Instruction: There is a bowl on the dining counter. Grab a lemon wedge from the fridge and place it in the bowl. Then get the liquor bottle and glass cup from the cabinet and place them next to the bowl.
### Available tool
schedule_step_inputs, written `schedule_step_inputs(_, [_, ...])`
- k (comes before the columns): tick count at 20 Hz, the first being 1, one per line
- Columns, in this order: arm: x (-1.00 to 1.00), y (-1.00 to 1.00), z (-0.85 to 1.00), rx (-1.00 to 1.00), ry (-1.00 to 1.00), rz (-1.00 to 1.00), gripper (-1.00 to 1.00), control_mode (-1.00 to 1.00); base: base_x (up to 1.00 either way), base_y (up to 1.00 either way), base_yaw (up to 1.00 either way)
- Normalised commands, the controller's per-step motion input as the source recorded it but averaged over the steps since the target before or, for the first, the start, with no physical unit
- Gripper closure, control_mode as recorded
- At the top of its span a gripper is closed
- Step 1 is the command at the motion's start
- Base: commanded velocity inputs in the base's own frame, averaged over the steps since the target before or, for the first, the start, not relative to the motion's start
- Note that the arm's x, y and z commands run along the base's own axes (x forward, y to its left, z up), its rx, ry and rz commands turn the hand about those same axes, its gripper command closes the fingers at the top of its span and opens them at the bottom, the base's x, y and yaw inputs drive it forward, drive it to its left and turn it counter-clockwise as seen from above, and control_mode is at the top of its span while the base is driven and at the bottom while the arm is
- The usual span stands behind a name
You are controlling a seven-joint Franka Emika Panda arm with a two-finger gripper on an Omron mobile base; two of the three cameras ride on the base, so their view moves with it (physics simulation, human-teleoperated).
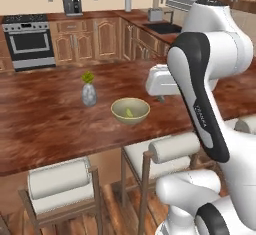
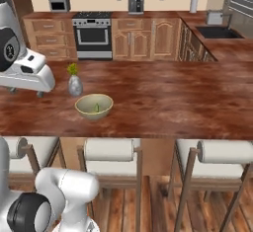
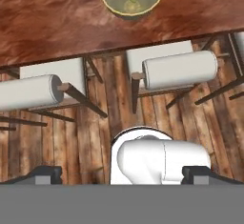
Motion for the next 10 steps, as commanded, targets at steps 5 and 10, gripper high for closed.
schedule_step_inputs(5, [0.0,0.0,0.0,0.0,0.0,0.0,-1.0,1.0,-0.99,1.0,0.02])
schedule_step_inputs(10, [0.0,0.0,0.0,0.0,0.0,0.0,-1.0,1.0,-0.73,1.0,0.09])
